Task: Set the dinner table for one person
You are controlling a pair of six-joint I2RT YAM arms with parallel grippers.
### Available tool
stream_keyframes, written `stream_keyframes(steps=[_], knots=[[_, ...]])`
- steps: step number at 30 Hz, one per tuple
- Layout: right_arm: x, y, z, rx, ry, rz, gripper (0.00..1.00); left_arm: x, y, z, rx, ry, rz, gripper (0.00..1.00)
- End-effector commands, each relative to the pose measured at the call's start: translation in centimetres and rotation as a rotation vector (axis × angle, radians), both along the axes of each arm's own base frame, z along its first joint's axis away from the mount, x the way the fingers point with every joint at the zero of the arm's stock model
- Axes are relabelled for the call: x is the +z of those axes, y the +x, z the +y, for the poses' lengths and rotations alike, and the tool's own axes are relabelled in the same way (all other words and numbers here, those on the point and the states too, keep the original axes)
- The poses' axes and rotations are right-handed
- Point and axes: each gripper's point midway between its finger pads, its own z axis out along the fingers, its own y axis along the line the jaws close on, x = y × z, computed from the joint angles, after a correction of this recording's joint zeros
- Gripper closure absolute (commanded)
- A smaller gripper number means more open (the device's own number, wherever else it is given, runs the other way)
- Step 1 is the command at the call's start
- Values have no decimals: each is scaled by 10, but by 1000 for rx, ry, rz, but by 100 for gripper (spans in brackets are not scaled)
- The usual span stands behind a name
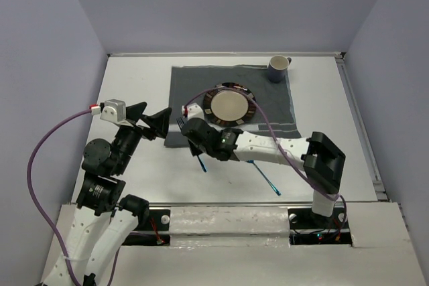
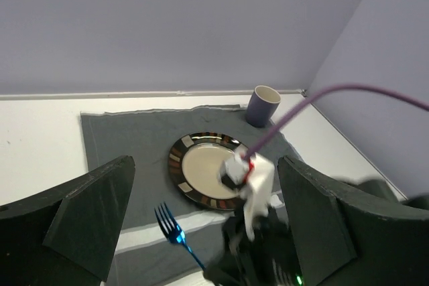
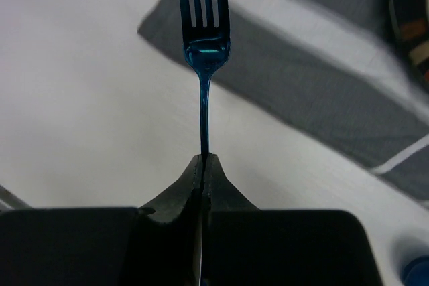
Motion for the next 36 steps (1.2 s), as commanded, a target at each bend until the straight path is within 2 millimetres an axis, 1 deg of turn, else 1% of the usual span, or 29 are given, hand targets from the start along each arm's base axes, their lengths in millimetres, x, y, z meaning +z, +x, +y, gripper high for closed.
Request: stream_keyframes(steps=[1, 2, 3, 4, 5, 6, 7, 8, 10, 11, 12, 14, 15, 17, 18, 19, 20, 28, 29, 31, 33, 34, 35, 36], knots=[[43, 88, 6, -150, 133, -112, 100, 19, -5, 3, 4, -14, -64, 1], [62, 105, 15, -182, 190, -135, 100, 19, -5, 3, 5, -14, -64, 1], [42, 121, 18, -213, 166, -130, 100, 19, -5, 4, 7, -14, -65, 1], [41, 141, 13, -249, 173, -133, 100, 19, -5, 4, 7, -13, -67, 1], [35, 149, 18, -245, 184, -115, 100, 19, -5, 4, 9, -13, -66, 1], [45, 162, 25, -266, 232, -115, 100, 19, -6, 4, 6, -13, -67, 1], [24, 170, 26, -281, 213, -94, 100, 19, -6, 4, 7, -13, -67, 1], [19, 183, 22, -317, 236, -71, 100, 19, -5, 5, 10, -13, -67, 1], [10, 194, 20, -343, 256, -44, 100, 19, -6, 4, 7, -13, -67, 1], [2, 201, 23, -352, 262, -31, 100, 19, -6, 4, 4, -14, -67, 1], [-2, 202, 25, -355, 267, -26, 100, 20, -6, 3, 0, -15, -68, 1], [-9, 214, 20, -377, 270, -18, 100, 19, -6, 2, -6, -16, -66, 1], [-18, 214, 25, -372, 271, -2, 100, 20, -7, 1, -11, -16, -68, 1], [-23, 224, 21, -382, 277, 7, 100, 19, -7, 0, -15, -16, -66, 1], [-33, 223, 23, -378, 270, 25, 100, 20, -7, 0, -17, -16, -67, 1], [-35, 228, 19, -388, 275, 31, 100, 20, -7, -1, -20, -17, -67, 1], [-39, 227, 20, -394, 279, 41, 100, 20, -7, -1, -20, -18, -67, 1], [-50, 232, 23, -423, 288, 53, 100, 19, -7, -2, -27, -16, -64, 1], [-54, 232, 23, -430, 285, 55, 100, 18, -6, -2, -27, -16, -63, 1], [-54, 238, 20, -445, 291, 53, 100, 17, -6, -2, -27, -18, -59, 1], [-56, 239, 23, -438, 295, 58, 100, 17, -6, -3, -32, -16, -59, 1], [-56, 239, 23, -437, 296, 59, 96, 17, -6, -3, -32, -16, -59, 1], [-56, 239, 24, -436, 296, 58, 88, 17, -6, -3, -30, -18, -58, 1], [-53, 238, 25, -420, 296, 58, 70, 17, -5, -3, -30, -17, -56, 1]])
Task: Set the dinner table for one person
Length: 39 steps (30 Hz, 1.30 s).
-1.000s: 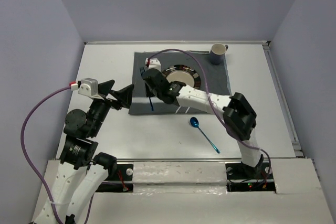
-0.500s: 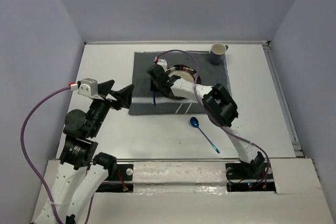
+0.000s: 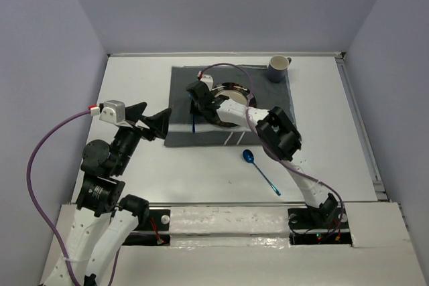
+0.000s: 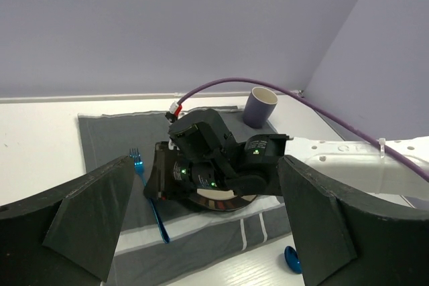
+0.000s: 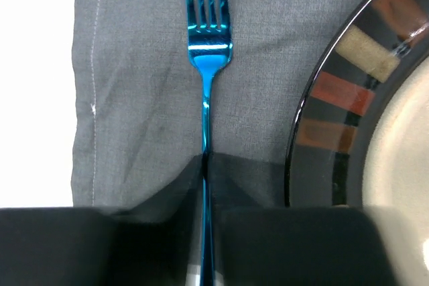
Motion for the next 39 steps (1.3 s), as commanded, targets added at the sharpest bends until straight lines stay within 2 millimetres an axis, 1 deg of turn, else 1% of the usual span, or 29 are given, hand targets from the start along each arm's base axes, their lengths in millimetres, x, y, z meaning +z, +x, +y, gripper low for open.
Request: stream_keyframes(steps=[1, 2, 4, 6, 7, 8, 9, 10, 11, 13, 14, 15, 16, 17, 18, 20, 21, 23, 24, 27, 29, 30, 33, 35, 37, 39], knots=[[24, 12, 11, 7, 59, -49, 64, 14, -2, -3, -19, -13, -47, 1], [29, 11, 11, 14, 65, -52, 59, 14, -2, -3, -20, -14, -46, 1], [56, 7, 14, 57, 97, -81, 51, 14, -2, -3, -19, -13, -45, 1], [81, 2, 17, 104, 129, -119, 49, 14, -2, -3, -19, -13, -45, 1], [107, -5, 18, 150, 152, -148, 48, 14, -2, -3, -19, -13, -47, 1], [118, -10, 17, 174, 160, -160, 48, 14, -2, -3, -19, -13, -47, 1], [115, -19, 12, 209, 139, -160, 47, 15, -2, -2, -17, -12, -49, 1], [143, -21, 11, 221, 165, -204, 47, 15, -2, -2, -18, -14, -48, 1], [156, -36, -4, 231, 163, -212, 47, 15, -3, -3, -19, -14, -49, 1], [165, -53, -22, 244, 155, -229, 48, 17, -4, -3, -22, -15, -56, 1], [153, -77, -47, 248, 132, -201, 48, 18, -6, -2, -22, -18, -61, 1], [147, -91, -58, 255, 127, -188, 50, 19, -7, -3, -27, -19, -62, 1], [124, -118, -87, 253, 90, -142, 50, 19, -7, -3, -27, -18, -64, 1], [110, -132, -102, 249, 69, -108, 50, 20, -8, -3, -28, -19, -67, 1], [91, -151, -121, 243, 27, -46, 50, 20, -9, -4, -31, -19, -67, 1], [64, -180, -155, 204, -30, 42, 50, 20, -9, -5, -39, -20, -68, 1], [46, -209, -181, 189, -72, 112, 49, 21, -10, -5, -41, -22, -71, 1], [34, -232, -203, 162, -95, 177, 48, 20, -10, -6, -45, -21, -68, 1], [29, -250, -220, 132, -105, 226, 47, 21, -10, -6, -47, -21, -70, 1], [23, -271, -243, 86, -121, 280, 46, 21, -10, -5, -41, -22, -73, 1], [21, -280, -252, 65, -114, 295, 45, 21, -9, -5, -38, -21, -70, 1], [15, -284, -258, 57, -134, 312, 44, 21, -9, -5, -36, -20, -70, 1], [2, -287, -263, 59, -190, 348, 43, 20, -8, -5, -37, -18, -66, 1], [-3, -283, -264, 52, -222, 354, 43, 19, -8, -6, -39, -17, -65, 1], [-12, -281, -266, 53, -266, 371, 44, 19, -8, -6, -39, -18, -63, 1], [-16, -277, -263, 69, -291, 378, 46, 18, -7, -6, -40, -16, -61, 1]])
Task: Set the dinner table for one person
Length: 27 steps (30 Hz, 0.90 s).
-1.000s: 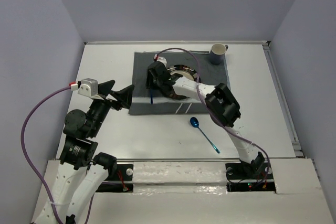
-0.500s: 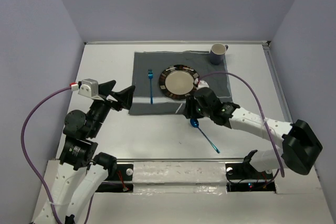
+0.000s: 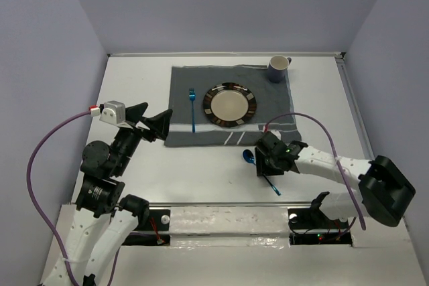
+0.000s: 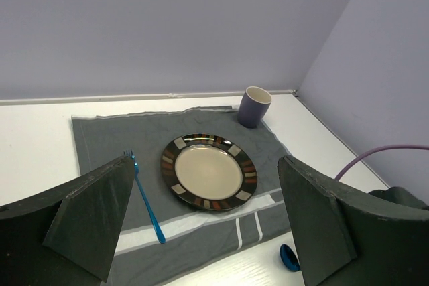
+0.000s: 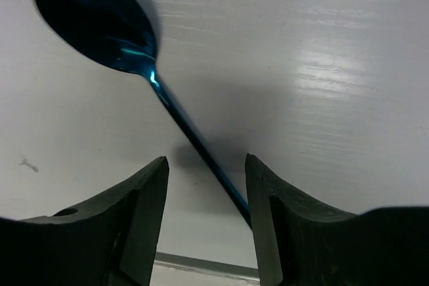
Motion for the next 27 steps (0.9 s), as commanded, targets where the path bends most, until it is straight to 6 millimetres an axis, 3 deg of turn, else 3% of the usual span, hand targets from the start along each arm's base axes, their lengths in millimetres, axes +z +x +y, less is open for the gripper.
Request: stream_keyframes(steps=[1, 5, 13, 16, 20, 21, 23, 24, 26, 27], knots=[[-1, 10, 1, 14, -57, -8, 47, 16, -4, -3, -23, -11, -55, 1], [-6, 13, 6, 44, -87, 8, 57, 16, -4, -4, -27, -13, -52, 1], [-15, 1, 20, 107, -108, 60, 100, 16, -4, -4, -27, -12, -54, 1], [-9, -4, 20, 114, -86, 67, 100, 16, -3, -4, -25, -12, -53, 1], [23, -7, 29, 158, -3, 25, 100, 14, -1, -3, -21, -10, -47, 1], [42, -3, 35, 163, 41, -20, 100, 14, -1, -4, -21, -9, -45, 1], [60, 8, 30, 157, 25, -95, 100, 13, 0, -3, -17, -7, -43, 1], [76, 22, 31, 143, 29, -145, 100, 13, 1, -3, -18, -7, -41, 1], [90, 57, 15, 90, -19, -211, 100, 11, 3, -3, -16, -5, -34, 1], [100, 80, 19, 99, -30, -259, 100, 11, 4, -4, -18, -4, -31, 1]])
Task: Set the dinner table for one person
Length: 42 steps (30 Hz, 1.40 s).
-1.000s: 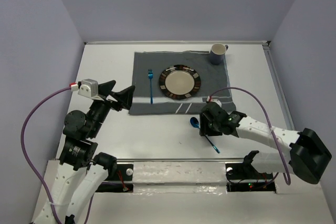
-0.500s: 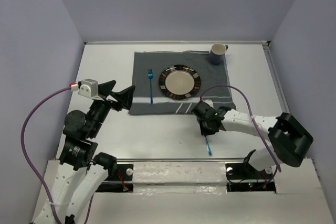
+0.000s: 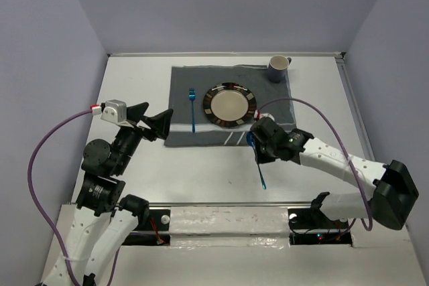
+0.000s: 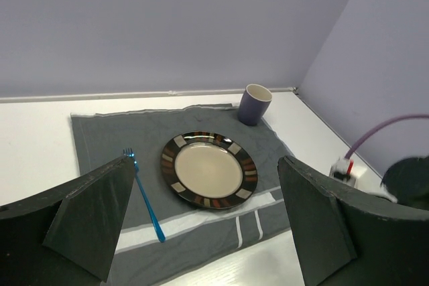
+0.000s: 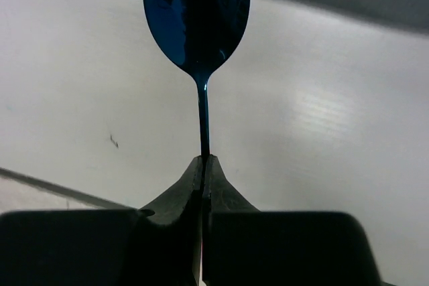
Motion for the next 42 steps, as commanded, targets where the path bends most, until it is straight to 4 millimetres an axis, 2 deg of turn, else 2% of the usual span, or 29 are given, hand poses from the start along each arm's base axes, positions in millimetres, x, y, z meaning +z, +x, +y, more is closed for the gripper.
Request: stream_keyframes(steps=[1, 2, 5, 6, 7, 8, 9, 11, 15, 18, 23, 31, 42], knots=[[61, 86, -5, -79, 8, -237, 100, 11, 3, -3, -14, -7, -33, 1], [59, 109, -17, -101, -40, -255, 100, 10, 5, -2, -9, -4, -30, 1], [77, 166, -24, -133, -61, -344, 100, 8, 6, -2, -5, -3, -25, 1], [85, 187, -35, -174, -58, -378, 100, 9, 5, -2, -5, -2, -27, 1], [88, 201, -41, -190, -64, -396, 100, 9, 5, -1, -2, -3, -28, 1], [99, 217, -43, -186, -60, -428, 100, 9, 5, -1, 0, -3, -30, 1], [91, 234, -54, -211, -65, -414, 100, 10, 5, 0, 2, -2, -32, 1], [89, 256, -50, -200, -48, -425, 100, 9, 6, 0, 2, -1, -29, 1], [76, 290, -65, -223, -72, -411, 100, 7, 8, -1, 1, 3, -19, 1], [72, 305, -73, -228, -36, -396, 100, 6, 9, -1, 1, 5, -15, 1], [47, 314, -70, -213, -12, -338, 100, 6, 10, 0, 11, 1, -15, 1], [8, 315, -57, -196, 23, -245, 100, 3, 13, -1, 11, 6, -3, 1], [-21, 314, -59, -214, 19, -174, 100, 2, 14, -1, 11, 8, 0, 1]])
